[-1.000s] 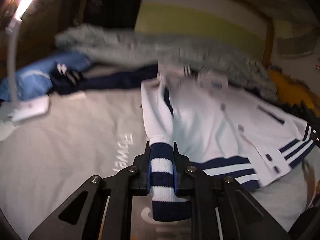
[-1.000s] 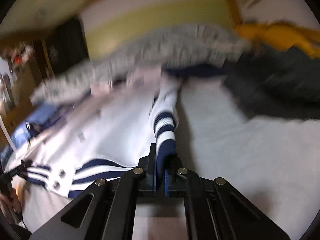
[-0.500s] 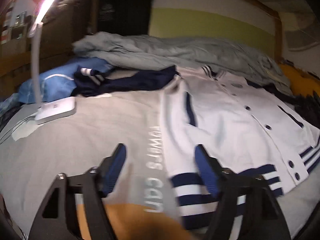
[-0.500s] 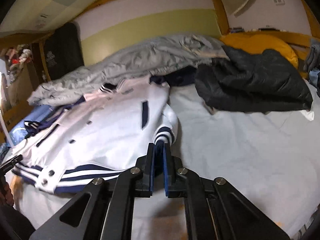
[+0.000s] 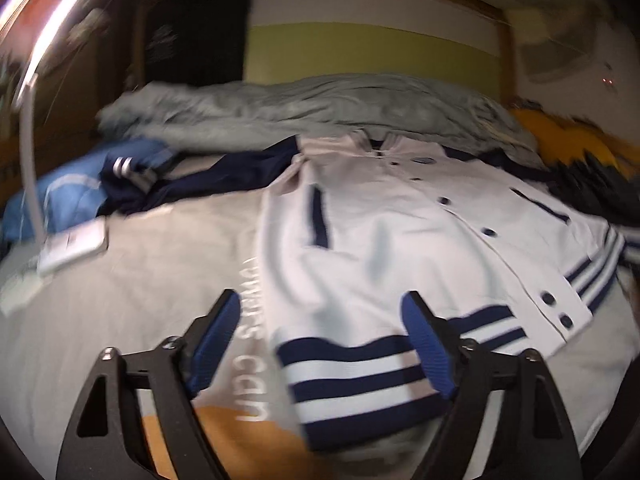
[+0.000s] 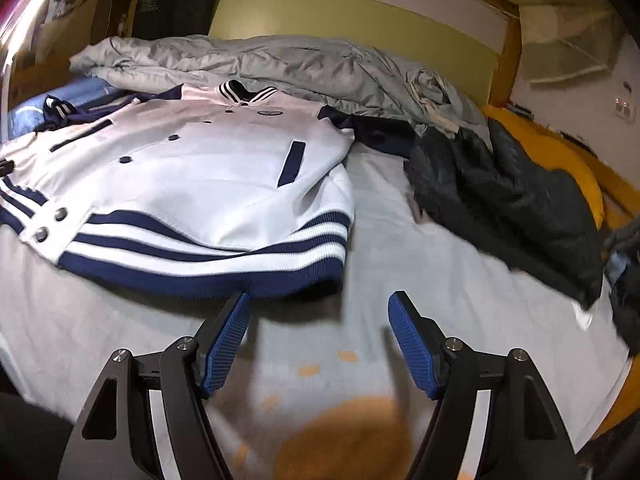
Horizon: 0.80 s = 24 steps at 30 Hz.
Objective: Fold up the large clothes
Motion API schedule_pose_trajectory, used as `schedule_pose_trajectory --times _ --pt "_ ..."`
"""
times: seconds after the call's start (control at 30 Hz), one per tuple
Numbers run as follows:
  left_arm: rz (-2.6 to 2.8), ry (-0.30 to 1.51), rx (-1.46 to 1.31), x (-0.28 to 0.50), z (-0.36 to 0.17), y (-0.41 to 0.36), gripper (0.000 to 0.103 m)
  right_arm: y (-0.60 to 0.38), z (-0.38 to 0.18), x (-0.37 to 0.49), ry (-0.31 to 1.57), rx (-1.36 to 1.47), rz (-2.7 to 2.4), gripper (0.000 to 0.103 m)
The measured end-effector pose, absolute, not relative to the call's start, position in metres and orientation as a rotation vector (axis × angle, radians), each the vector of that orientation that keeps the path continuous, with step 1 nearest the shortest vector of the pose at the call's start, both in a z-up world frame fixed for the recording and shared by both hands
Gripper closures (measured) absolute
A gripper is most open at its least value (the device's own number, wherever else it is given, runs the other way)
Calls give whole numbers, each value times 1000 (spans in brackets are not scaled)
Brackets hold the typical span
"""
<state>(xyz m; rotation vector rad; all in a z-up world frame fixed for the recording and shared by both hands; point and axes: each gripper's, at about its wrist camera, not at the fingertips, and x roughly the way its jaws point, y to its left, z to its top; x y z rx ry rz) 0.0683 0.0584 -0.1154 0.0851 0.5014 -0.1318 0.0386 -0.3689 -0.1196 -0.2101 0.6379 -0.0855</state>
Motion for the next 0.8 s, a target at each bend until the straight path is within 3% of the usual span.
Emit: schedule_pose_trajectory --times 0.1,0.4,0.6,0.7,0.8 --pt "-151 439 164 57 -111 43 0 -368 -121 62 673 -225 -73 30" --pt "-107 420 219 38 -126 46 0 -342 -131 53 705 -396 0 31" --pt "-73 443 210 45 -126 49 0 -396 -108 59 579 -90 -215 31" --pt "-77 447 195 51 -125 51 0 -430 -108 59 608 103 -136 31" --pt "-67 500 180 69 -129 48 0 -412 -116 64 631 14 -45 42"
